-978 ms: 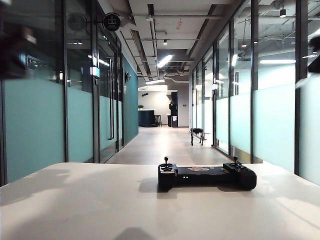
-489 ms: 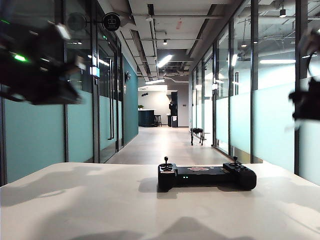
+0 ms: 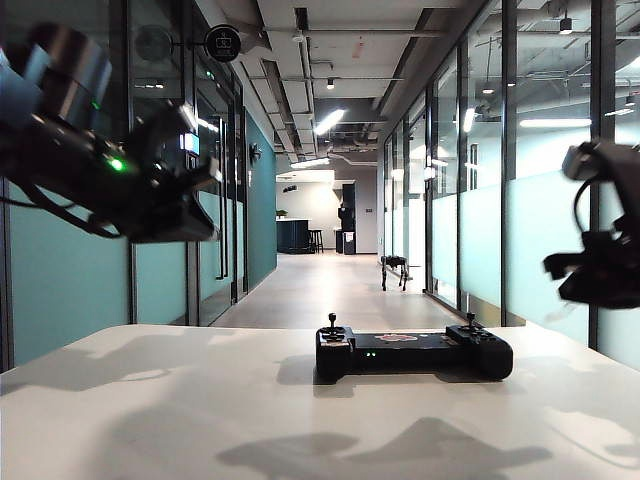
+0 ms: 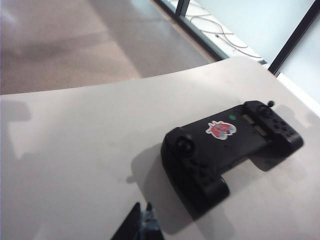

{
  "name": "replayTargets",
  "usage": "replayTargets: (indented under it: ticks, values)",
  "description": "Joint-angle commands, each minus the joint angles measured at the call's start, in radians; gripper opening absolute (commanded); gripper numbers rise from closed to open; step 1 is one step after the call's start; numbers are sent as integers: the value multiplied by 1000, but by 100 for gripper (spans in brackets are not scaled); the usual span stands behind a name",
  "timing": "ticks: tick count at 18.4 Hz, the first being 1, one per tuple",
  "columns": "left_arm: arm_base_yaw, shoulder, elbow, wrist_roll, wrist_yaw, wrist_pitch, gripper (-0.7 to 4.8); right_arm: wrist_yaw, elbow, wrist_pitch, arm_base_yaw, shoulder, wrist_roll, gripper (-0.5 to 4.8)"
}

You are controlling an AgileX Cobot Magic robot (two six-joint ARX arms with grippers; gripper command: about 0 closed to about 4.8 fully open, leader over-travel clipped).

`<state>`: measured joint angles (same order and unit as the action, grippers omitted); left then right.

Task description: Push the left joystick on the remote control sitting on the white table backward to make the robot dog back up in a straight line until it returns close to you.

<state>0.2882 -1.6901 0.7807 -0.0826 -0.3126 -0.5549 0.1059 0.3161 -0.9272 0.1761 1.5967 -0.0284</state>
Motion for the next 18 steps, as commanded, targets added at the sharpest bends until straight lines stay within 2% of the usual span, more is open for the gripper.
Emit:
replayTargets:
  ticks: [1,7,8,9,10,11,18]
  values:
    - [2,-45,24,3,-35,-30,-5,1,53,-24,0,65,2,-2]
    - [3,-136,94,3,-74,-24,-5,5,220,-24,0,259,2,0]
    - [9,-149,113,3,-73,-17,-5,5,248,-23,0,294,2,24]
    - [14,-157,124,3,-73,-16,-5,5,268,-23,0,319,3,109]
    - [23,-171,141,3,-74,-15,-5,5,299,-17,0,352,3,318]
    - [35,-179,143,4,-68,-26,-5,5,318,-15,0,373,5,383]
    - [103,-199,152,7,-66,-32,-5,26,407,48,0,439,6,388]
